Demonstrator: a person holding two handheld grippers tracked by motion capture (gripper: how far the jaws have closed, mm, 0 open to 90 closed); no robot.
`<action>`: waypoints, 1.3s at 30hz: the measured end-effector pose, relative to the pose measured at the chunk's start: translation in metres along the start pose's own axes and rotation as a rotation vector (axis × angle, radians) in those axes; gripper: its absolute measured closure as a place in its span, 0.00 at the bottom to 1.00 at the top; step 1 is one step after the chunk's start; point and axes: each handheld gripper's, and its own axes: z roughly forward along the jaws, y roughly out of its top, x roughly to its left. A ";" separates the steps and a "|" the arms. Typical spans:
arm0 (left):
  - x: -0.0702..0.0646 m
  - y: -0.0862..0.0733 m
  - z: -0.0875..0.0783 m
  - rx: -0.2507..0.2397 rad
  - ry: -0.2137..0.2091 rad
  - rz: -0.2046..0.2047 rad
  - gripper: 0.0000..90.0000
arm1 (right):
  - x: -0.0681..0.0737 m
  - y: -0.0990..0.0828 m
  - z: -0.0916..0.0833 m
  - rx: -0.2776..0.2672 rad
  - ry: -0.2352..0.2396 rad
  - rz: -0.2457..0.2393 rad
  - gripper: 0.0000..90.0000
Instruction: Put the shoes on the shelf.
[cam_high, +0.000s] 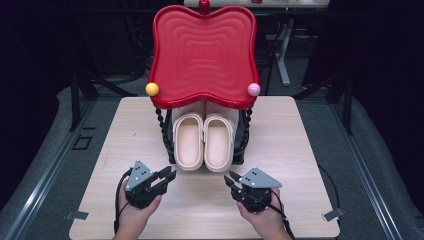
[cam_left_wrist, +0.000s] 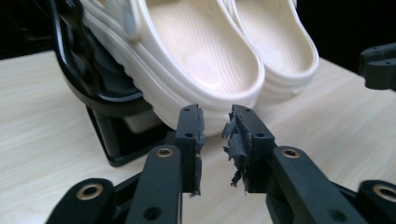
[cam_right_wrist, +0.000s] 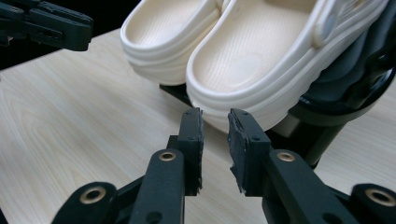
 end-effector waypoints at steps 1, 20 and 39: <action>-0.001 -0.002 0.002 0.008 -0.004 0.001 0.84 | 0.001 -0.001 0.002 0.004 0.000 0.000 0.85; -0.011 -0.007 0.031 0.083 -0.022 0.012 1.00 | 0.006 -0.007 0.042 0.092 0.028 0.044 1.00; -0.007 -0.001 0.032 0.085 -0.006 0.010 1.00 | 0.000 -0.003 0.040 0.060 0.021 0.081 1.00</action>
